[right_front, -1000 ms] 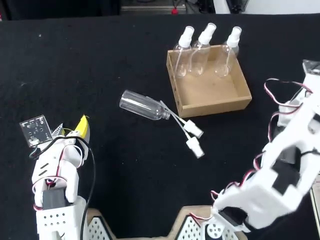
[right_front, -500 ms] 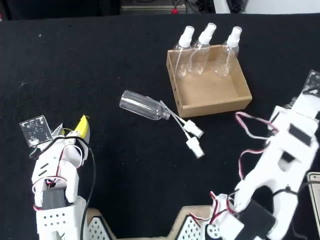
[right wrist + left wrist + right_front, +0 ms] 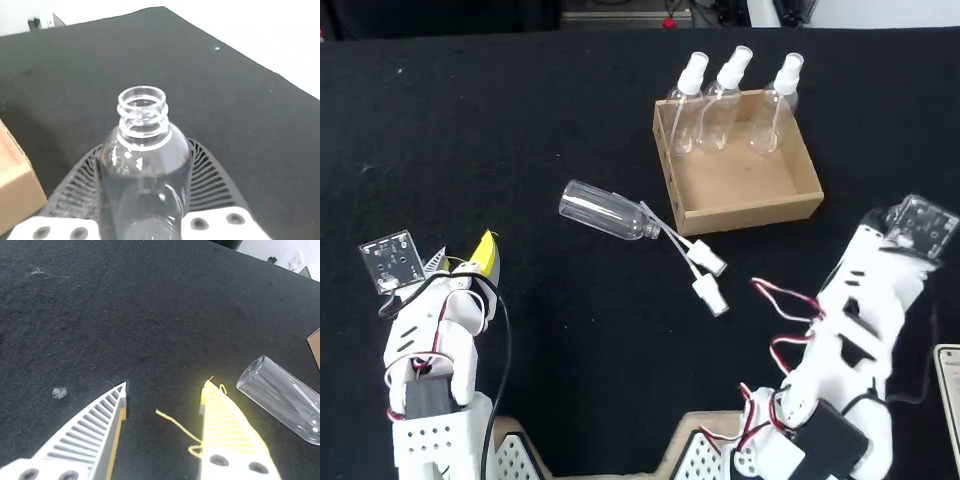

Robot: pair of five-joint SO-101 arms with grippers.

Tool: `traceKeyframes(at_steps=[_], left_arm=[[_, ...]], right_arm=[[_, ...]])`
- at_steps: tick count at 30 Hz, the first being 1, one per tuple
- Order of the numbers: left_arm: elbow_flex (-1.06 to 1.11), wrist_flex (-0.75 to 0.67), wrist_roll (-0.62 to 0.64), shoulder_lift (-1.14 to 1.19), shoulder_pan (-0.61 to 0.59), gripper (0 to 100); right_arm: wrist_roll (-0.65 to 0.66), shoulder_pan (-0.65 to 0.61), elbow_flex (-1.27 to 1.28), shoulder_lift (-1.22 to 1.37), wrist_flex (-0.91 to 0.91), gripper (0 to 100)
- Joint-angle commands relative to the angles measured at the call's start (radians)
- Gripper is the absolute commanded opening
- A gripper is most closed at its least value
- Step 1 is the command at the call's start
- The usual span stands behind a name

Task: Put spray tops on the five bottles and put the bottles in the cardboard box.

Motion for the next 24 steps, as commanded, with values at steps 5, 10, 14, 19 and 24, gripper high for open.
traceKeyframes(at_steps=[5, 10, 14, 19, 24], left_arm=[[0.021, -0.020, -0.008, -0.014, -0.001, 23], [0.021, -0.018, -0.008, -0.014, -0.001, 23], [0.021, -0.018, -0.008, -0.014, -0.001, 23], [0.021, -0.018, -0.008, -0.014, -0.001, 23], [0.021, -0.018, -0.008, -0.014, -0.001, 23]], right_arm=[[-0.008, -0.009, 0.050, -0.054, -0.063, 2.1], [-0.008, -0.009, 0.068, -0.054, -0.063, 2.1], [-0.008, -0.009, 0.065, -0.054, -0.068, 1.0], [-0.008, -0.015, 0.105, -0.054, -0.173, 1.1], [-0.008, -0.017, 0.171, -0.054, -0.259, 1.1]])
